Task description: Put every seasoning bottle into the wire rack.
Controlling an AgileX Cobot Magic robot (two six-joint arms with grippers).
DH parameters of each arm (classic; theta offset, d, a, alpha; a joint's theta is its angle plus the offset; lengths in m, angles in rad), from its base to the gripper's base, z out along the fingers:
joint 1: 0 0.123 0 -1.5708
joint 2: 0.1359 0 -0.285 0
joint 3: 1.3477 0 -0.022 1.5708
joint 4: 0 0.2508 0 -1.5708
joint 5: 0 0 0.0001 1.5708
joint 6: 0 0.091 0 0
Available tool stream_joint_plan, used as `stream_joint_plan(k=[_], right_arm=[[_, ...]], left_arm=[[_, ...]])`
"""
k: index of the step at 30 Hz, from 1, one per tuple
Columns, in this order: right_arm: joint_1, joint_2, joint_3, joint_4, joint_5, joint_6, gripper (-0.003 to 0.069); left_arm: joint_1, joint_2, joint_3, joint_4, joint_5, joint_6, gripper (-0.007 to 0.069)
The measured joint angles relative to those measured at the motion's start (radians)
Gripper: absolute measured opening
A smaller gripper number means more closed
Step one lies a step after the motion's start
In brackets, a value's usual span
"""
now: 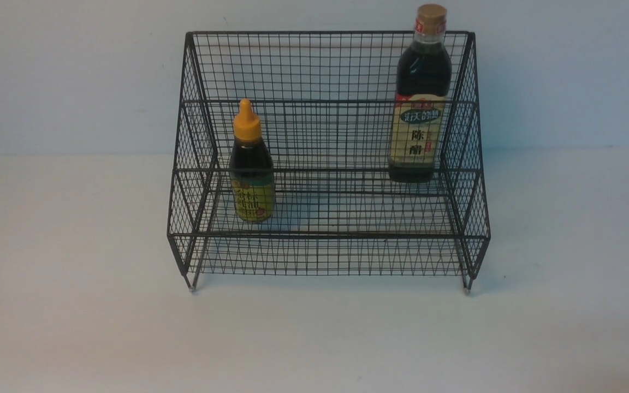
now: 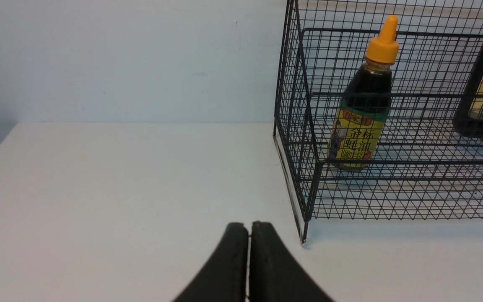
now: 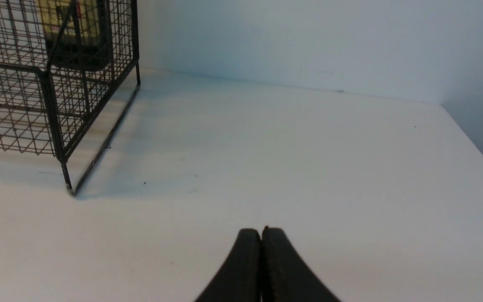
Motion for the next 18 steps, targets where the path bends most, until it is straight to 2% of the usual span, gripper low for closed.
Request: stream_joint_plan(k=[18], right_arm=[[0.002, 0.0, -0.001, 0.026, 0.003, 0.0, -0.001]], left_arm=[[0.0, 0.0, 0.0, 0.0, 0.0, 0.0, -0.0005]])
